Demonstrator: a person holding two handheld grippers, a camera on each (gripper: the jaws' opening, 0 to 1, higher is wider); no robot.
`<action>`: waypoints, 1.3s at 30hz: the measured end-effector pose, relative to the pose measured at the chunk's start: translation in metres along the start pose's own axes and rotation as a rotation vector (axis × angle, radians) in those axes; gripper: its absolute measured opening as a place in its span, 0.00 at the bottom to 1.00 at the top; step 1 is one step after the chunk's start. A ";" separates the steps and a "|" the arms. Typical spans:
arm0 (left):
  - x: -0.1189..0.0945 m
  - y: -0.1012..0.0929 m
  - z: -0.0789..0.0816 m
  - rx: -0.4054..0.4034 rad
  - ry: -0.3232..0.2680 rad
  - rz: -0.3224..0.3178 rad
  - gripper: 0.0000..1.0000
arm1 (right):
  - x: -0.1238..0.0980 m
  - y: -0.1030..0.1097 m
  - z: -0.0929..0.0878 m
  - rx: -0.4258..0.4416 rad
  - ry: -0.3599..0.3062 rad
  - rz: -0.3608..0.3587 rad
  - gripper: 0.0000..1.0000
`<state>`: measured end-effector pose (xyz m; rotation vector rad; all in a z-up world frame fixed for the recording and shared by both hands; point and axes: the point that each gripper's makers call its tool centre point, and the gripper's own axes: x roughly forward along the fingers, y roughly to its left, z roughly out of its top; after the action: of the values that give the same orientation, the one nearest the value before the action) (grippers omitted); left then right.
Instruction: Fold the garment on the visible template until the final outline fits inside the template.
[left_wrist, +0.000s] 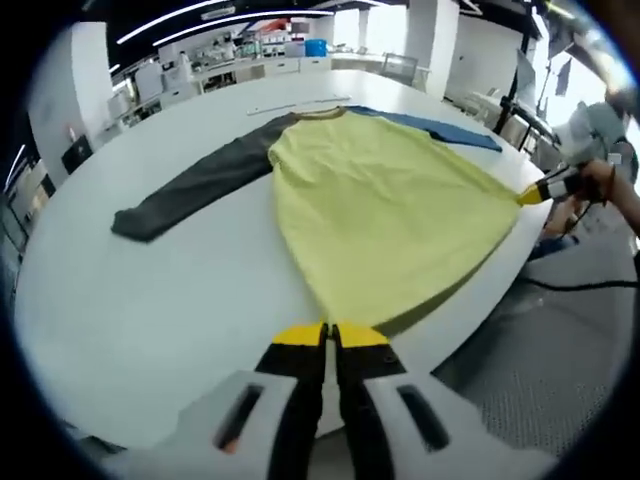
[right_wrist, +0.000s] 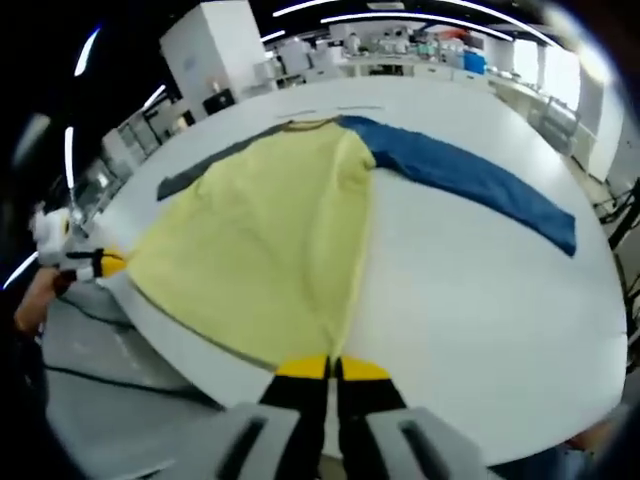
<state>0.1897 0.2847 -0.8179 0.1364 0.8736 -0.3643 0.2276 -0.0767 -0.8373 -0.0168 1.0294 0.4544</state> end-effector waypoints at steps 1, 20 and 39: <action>0.000 -0.003 -0.003 -0.003 0.015 -0.005 0.00 | 0.000 0.001 -0.002 -0.001 0.004 -0.006 0.00; 0.004 -0.007 -0.020 -0.060 0.069 0.012 0.00 | -0.001 0.003 -0.013 -0.025 0.023 -0.052 0.00; -0.004 -0.008 0.005 -0.079 -0.047 0.021 0.26 | -0.012 0.000 -0.015 -0.070 -0.011 -0.056 0.26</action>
<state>0.1882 0.2764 -0.8113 0.0634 0.8385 -0.3118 0.2106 -0.0840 -0.8354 -0.1053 0.9996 0.4395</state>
